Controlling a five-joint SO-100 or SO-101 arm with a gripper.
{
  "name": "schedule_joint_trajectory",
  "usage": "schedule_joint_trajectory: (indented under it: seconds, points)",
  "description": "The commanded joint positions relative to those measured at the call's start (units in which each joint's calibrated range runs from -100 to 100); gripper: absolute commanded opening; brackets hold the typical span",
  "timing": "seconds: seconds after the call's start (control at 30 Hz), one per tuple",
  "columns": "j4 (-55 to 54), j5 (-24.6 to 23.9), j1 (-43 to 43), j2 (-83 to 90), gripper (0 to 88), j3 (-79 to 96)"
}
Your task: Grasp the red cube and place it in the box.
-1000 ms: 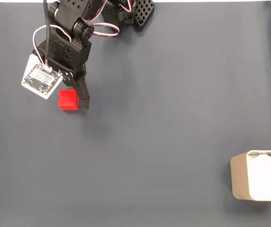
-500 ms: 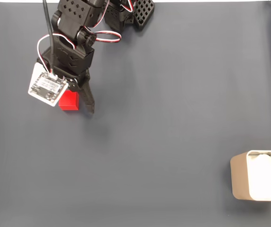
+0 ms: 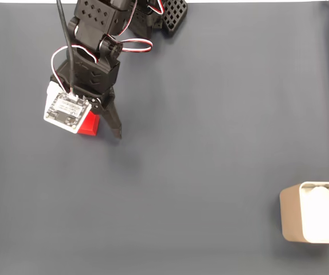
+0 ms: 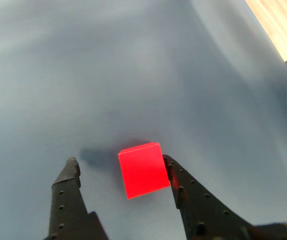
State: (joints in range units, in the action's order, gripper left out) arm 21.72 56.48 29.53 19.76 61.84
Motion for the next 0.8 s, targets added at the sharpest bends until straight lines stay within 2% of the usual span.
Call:
schedule_joint_trajectory:
  seconds: [0.0, 0.77]
  points:
    - [-0.41, 0.54, -0.69, 0.95, 38.0, -0.53]
    - [-0.32, 3.32, -0.55, 5.11, 29.7, 3.39]
